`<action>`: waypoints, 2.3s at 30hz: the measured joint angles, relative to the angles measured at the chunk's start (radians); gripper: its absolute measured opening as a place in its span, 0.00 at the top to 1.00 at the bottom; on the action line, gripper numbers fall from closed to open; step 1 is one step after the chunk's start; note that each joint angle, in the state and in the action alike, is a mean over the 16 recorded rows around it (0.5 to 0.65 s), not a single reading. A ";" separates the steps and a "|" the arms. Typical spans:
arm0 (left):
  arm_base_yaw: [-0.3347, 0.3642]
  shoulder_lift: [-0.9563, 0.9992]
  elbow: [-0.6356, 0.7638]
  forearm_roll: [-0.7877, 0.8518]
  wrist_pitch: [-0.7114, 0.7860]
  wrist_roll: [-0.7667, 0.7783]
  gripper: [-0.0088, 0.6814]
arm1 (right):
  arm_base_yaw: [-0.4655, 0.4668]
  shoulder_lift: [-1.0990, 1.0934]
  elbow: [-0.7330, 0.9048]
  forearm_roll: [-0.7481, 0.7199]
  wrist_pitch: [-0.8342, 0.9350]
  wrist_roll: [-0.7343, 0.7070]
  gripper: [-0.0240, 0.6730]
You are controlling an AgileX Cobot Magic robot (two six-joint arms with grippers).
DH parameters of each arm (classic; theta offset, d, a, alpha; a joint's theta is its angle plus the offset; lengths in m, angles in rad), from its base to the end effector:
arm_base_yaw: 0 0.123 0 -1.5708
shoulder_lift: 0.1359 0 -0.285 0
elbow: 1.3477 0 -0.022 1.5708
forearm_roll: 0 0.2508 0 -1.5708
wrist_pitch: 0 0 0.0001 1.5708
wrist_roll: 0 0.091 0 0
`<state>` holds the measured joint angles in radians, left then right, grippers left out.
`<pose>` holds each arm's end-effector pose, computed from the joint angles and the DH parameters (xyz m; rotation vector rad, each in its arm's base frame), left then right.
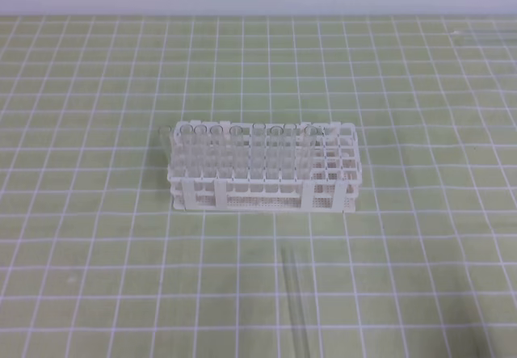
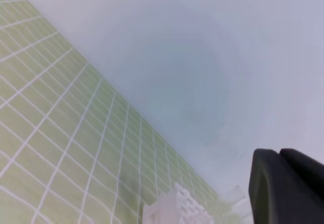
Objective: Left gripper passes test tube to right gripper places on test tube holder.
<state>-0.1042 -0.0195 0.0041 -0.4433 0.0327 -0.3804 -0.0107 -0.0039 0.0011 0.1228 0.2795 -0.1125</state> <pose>0.0545 -0.0070 0.2102 -0.5328 1.4501 -0.7533 0.0547 0.0025 0.1879 -0.0103 1.7582 0.0260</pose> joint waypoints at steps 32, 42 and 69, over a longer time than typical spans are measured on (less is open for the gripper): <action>-0.001 0.750 -0.705 -0.128 1.013 0.644 0.99 | 0.000 0.002 0.000 0.000 0.000 0.000 0.99; -0.086 0.906 -0.752 -0.059 1.014 0.606 0.99 | 0.000 0.002 0.000 0.000 0.000 0.000 0.99; -0.861 1.630 -1.226 0.310 1.062 0.104 0.99 | 0.000 0.002 0.000 0.000 0.000 0.000 0.99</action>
<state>-0.9656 1.6107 -1.2218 -0.1334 1.0949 -0.2761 -0.0107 -0.0022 0.0011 0.1228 0.2795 -0.1125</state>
